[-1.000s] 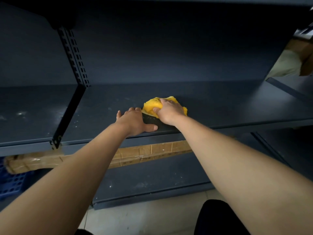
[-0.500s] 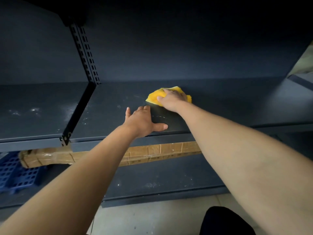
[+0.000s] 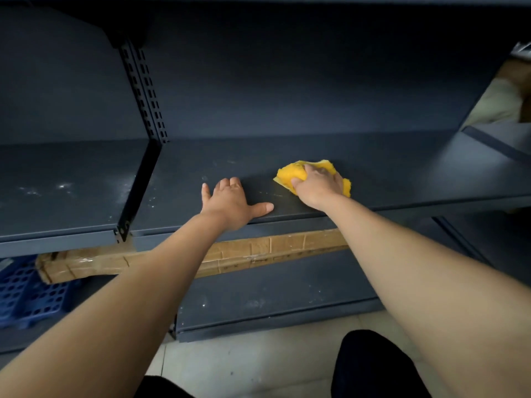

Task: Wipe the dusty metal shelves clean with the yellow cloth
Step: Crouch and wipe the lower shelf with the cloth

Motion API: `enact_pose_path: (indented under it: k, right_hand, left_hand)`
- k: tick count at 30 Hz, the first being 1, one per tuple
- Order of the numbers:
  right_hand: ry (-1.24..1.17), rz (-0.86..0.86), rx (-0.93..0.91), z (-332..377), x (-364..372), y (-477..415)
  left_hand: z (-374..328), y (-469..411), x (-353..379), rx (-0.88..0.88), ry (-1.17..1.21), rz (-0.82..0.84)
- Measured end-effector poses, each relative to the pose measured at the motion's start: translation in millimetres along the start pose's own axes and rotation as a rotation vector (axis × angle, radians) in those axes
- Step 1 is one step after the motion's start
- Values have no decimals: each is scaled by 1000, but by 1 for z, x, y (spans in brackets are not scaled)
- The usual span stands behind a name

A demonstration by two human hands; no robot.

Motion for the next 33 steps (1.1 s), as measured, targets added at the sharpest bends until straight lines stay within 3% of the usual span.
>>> enact_pose_path:
  k: [3, 10, 18, 25, 33]
  right_hand:
    - [-27, 79, 7, 30, 6, 8]
    - [-28, 79, -161, 128, 35, 30]
    - [-62, -10, -2, 88, 18, 38]
    - [-55, -51, 228, 49, 13, 30]
    - [-13, -2, -184, 154, 39, 16]
  left_hand:
    - [32, 1, -11, -22, -20, 29]
    - [69, -1, -26, 84, -24, 141]
    - [44, -13, -35, 115, -387, 311]
    - [54, -4, -35, 96, -309, 321]
    - [74, -5, -21, 93, -40, 144]
Point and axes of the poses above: each hand's wrist, its own y-axis away from the middle knuckle, its own x-axis out of the palm, z = x × y, the point moved 6 cm from there along -y, towards the middle knuckle, and after that the axes turned 3 degrees about -x, right-handed, at the moved point
